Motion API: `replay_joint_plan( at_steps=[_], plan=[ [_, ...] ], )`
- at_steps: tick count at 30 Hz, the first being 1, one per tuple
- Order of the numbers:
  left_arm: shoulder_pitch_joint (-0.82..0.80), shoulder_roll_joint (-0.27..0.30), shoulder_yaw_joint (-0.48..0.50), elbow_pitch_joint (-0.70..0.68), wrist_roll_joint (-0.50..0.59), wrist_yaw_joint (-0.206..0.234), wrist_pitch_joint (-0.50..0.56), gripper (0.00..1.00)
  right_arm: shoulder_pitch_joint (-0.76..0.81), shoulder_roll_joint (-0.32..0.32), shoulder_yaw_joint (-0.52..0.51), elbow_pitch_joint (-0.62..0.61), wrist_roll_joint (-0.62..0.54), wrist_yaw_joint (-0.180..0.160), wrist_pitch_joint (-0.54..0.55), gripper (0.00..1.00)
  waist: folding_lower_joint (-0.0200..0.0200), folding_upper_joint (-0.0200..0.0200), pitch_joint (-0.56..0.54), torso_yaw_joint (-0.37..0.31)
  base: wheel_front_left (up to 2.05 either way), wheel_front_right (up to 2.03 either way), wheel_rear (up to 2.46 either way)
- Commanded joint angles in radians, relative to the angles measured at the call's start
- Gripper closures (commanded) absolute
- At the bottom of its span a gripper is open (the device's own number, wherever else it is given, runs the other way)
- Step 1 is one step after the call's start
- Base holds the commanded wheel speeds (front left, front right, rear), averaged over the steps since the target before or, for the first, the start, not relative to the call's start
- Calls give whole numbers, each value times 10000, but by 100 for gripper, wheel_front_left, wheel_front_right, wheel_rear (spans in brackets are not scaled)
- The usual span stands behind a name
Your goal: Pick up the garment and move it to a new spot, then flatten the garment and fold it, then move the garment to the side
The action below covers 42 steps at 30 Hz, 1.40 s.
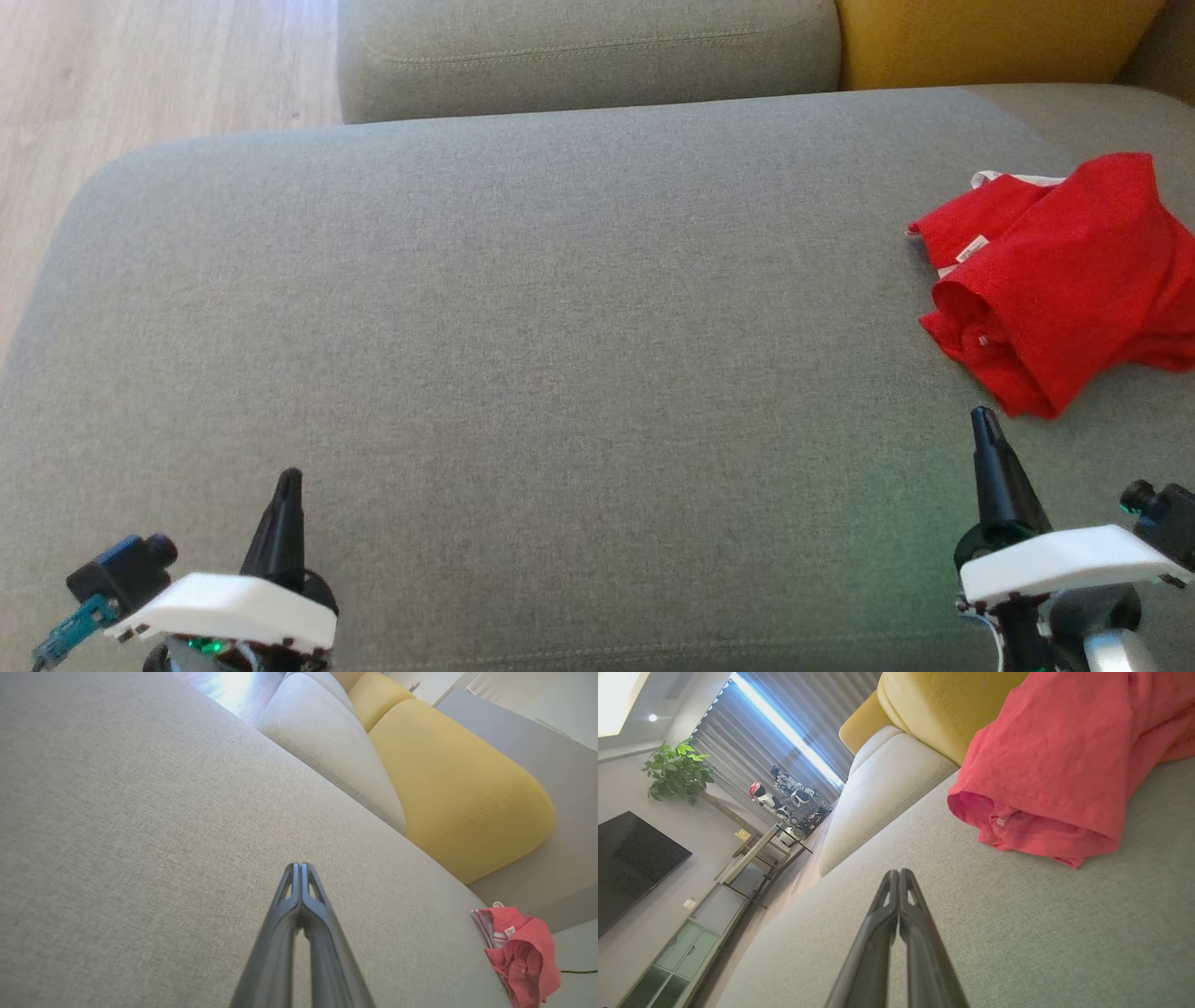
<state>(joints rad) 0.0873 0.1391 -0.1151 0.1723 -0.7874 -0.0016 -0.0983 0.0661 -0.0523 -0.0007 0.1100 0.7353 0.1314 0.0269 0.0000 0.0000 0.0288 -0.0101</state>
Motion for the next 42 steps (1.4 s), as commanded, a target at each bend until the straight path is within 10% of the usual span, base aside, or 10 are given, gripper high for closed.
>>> replay_joint_plan(
  at_steps=[1,42],
  plan=[
    [-580,34,287,-230,-267,-119,47,100,-591,-229,42,-266,308,-3,4,100,0,0,-4,2,0,0,0],
    [-1338,-358,1238,302,-4893,-779,1070,100,-1215,-279,-354,627,5278,-6,275,100,0,0,-146,58,0,0,0]
  ],
)
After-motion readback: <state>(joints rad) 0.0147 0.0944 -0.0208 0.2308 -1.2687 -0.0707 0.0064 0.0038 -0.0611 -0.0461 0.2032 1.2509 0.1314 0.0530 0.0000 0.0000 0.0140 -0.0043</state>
